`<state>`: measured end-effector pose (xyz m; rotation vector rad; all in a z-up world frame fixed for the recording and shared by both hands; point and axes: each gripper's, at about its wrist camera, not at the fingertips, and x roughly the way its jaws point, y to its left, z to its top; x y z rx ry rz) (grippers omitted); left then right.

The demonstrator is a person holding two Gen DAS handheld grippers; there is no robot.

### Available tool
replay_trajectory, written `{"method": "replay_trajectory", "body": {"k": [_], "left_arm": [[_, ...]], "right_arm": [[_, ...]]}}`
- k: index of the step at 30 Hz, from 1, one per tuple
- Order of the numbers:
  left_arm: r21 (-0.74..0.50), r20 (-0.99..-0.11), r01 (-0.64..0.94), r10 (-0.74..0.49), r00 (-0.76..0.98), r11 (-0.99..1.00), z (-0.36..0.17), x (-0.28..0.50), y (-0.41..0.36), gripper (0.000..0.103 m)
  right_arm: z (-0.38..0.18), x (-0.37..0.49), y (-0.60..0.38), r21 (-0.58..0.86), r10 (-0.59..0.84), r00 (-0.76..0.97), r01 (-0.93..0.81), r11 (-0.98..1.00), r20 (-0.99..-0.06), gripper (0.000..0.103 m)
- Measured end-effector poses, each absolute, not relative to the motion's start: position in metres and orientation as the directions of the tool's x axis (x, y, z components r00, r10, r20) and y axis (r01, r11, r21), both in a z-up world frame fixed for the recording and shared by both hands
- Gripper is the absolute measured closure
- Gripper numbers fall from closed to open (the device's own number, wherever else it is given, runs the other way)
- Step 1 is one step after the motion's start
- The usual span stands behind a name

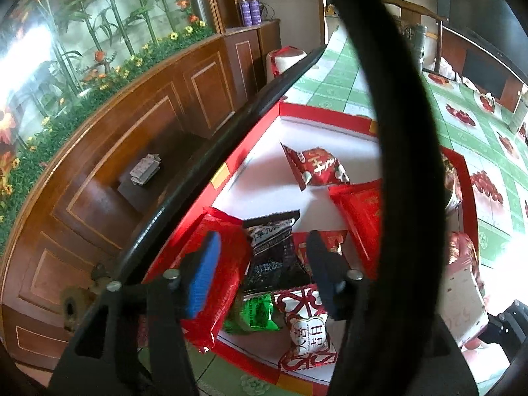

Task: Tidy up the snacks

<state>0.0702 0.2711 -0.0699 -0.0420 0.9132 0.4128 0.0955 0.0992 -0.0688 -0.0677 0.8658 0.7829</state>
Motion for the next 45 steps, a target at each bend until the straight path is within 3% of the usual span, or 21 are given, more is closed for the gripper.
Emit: {"method": "replay_trajectory", "body": {"k": [2,4,12,25,30,32,41,45], "left_arm": [[0.136,-0.772,-0.363,0.328,0.544,0.922,-0.065,0.069,0.269,0.044],[0.138,-0.766,-0.365,0.333,0.55,0.921,-0.061,0.067,0.266,0.033],[0.152,-0.725,-0.36,0.351,0.592,0.921,-0.039,0.055,0.248,0.031],[0.157,-0.682,-0.339,0.35,0.642,0.927,-0.014,0.031,0.219,0.015],[0.183,-0.671,-0.318,0.355,0.651,0.93,-0.014,0.018,0.206,0.012],[0.183,-0.674,-0.304,0.345,0.654,0.935,-0.015,0.011,0.202,0.011],[0.272,-0.672,-0.265,0.379,0.636,0.925,-0.023,-0.019,0.184,0.007],[0.249,-0.689,-0.252,0.354,0.633,0.935,-0.023,-0.033,0.184,0.007]], "right_arm": [[-0.066,0.094,0.096,0.246,0.588,0.399,-0.64,0.728,-0.703,0.051],[-0.063,0.091,0.092,0.246,0.59,0.407,-0.638,0.73,-0.697,0.048],[-0.051,0.08,0.06,0.266,0.598,0.444,-0.608,0.748,-0.668,0.047],[-0.047,0.077,-0.001,0.256,0.545,0.526,-0.524,0.813,-0.653,0.035],[-0.045,0.07,-0.002,0.171,0.53,0.54,-0.576,0.799,-0.654,0.031],[-0.044,0.069,-0.003,0.146,0.534,0.541,-0.601,0.786,-0.65,0.025],[-0.038,0.072,0.012,0.015,0.563,0.506,-0.735,0.678,-0.654,0.024],[-0.036,0.077,0.024,-0.028,0.572,0.478,-0.783,0.622,-0.666,0.024]]}}
